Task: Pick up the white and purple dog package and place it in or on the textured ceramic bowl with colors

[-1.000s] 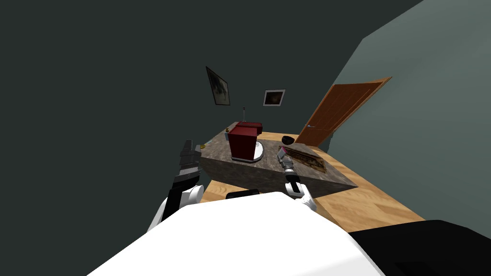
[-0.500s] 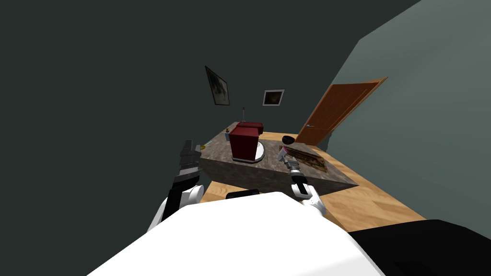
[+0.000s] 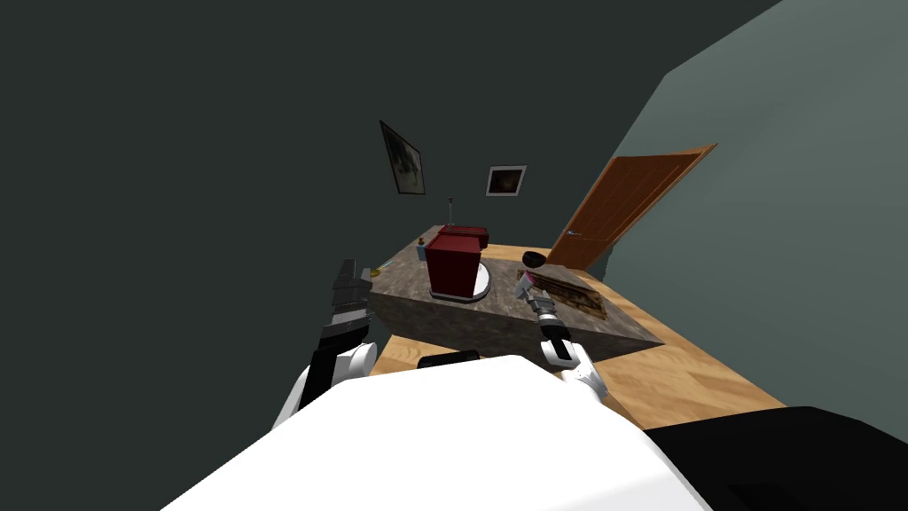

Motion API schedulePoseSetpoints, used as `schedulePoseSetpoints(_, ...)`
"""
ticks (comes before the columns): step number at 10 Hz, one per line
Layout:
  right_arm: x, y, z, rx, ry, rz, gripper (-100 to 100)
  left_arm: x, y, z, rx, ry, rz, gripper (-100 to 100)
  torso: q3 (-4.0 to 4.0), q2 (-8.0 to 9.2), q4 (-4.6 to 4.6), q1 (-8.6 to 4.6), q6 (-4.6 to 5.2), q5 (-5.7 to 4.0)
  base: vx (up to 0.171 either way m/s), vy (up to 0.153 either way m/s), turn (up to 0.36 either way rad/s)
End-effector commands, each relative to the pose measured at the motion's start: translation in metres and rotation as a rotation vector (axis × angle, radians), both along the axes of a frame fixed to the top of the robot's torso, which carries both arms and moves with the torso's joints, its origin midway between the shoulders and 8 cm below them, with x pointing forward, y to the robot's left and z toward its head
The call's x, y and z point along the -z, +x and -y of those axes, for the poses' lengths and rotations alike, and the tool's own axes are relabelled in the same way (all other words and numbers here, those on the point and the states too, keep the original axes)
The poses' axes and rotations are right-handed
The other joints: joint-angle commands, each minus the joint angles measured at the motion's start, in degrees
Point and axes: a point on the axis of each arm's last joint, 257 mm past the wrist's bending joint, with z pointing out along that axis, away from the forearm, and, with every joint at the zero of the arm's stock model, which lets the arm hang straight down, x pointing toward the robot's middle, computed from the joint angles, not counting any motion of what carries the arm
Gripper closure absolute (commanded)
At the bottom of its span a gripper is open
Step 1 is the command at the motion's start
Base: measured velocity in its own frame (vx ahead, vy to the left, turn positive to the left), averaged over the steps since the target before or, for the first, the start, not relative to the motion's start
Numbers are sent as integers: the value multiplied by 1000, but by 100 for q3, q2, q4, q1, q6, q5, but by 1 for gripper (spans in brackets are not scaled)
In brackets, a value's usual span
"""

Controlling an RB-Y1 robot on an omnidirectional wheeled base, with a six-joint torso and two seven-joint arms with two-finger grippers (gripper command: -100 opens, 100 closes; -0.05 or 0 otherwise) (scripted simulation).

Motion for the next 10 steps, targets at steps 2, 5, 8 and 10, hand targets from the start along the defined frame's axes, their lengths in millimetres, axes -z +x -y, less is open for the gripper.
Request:
schedulePoseSetpoints(2, 0, 0, 0, 0, 0, 0, -100, 0, 0, 0, 0, 0, 0, 0, 0, -1, 0, 1, 1, 0, -2, 1, 15)
schedulePoseSetpoints(5, 0, 1, -1, -3, 0, 1, 100, 0, 0, 0, 0, 0, 0, 0, -1, -1, 0, -3, 8, 1, 0, 1, 4)
schedulePoseSetpoints(8, 0, 0, 0, 0, 0, 0, 100, 0, 0, 0, 0, 0, 0, 0, -1, -1, 0, -2, 0, -1, 0, -1, -6)
schedulePoseSetpoints(10, 4, 5, -15, -5, 1, -2, 100, 0, 0, 0, 0, 0, 0, 0, -1, -2, -1, -1, 0, -1, -3, -6, 30)
